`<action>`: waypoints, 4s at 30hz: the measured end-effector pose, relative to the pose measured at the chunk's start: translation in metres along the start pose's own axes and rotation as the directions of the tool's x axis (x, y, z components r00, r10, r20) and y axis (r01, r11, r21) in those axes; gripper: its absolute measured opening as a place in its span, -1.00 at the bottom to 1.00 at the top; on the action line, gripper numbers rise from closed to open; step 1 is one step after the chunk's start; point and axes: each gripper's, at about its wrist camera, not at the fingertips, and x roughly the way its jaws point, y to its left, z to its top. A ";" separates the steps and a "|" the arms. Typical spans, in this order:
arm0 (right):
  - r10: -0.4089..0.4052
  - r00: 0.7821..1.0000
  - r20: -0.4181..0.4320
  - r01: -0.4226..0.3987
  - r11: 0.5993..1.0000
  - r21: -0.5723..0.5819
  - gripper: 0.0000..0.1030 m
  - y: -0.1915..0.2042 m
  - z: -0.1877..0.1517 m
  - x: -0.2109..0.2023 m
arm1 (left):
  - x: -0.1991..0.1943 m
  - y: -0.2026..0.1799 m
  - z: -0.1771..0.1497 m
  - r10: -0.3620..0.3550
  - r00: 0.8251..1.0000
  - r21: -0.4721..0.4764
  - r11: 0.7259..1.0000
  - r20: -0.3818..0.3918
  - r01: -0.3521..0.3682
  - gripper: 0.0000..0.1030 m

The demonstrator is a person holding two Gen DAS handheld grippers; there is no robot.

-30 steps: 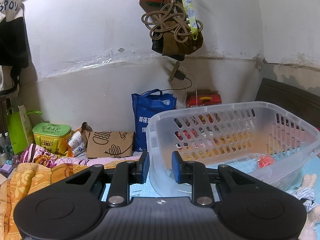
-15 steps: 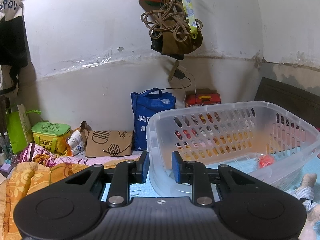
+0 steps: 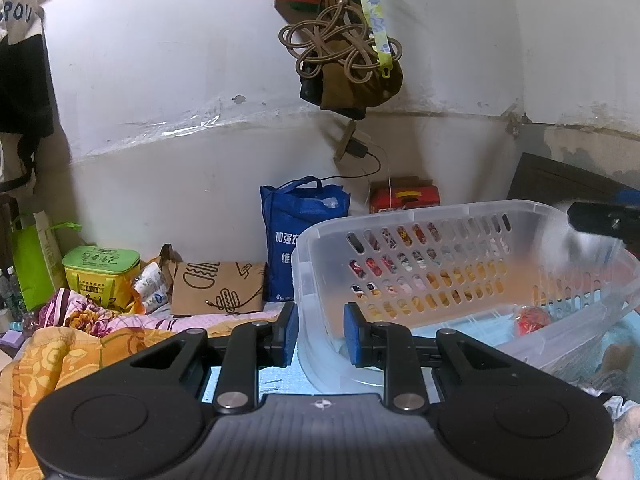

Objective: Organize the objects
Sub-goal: 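Carry the white bottle over the clear basket with the right gripper, then grasp the white KENT box on the table with the right gripper, then carry the KENT box over the basket and open the right gripper, then grasp the purple box on the table with the right gripper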

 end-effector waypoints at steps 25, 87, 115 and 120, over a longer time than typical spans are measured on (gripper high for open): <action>0.029 0.999 -0.037 -0.025 0.994 0.102 0.49 0.033 -0.162 -0.149 | -0.001 0.000 0.000 -0.002 1.000 -0.005 1.000 0.012 0.002 -0.41; 0.060 0.998 0.018 -0.059 0.998 -0.016 -0.12 0.033 -0.001 -0.016 | 0.004 0.002 0.002 -0.026 1.000 -0.017 1.000 0.005 0.026 -0.39; -0.022 0.999 -0.023 0.025 0.991 0.129 1.00 0.019 -0.093 -0.125 | 0.003 0.004 0.001 -0.027 1.000 -0.012 1.000 0.010 0.028 -0.39; -0.013 0.998 -0.059 0.022 0.989 0.144 1.00 0.041 -0.127 -0.148 | 0.002 0.004 0.001 -0.027 1.000 -0.009 1.000 0.011 0.027 -0.39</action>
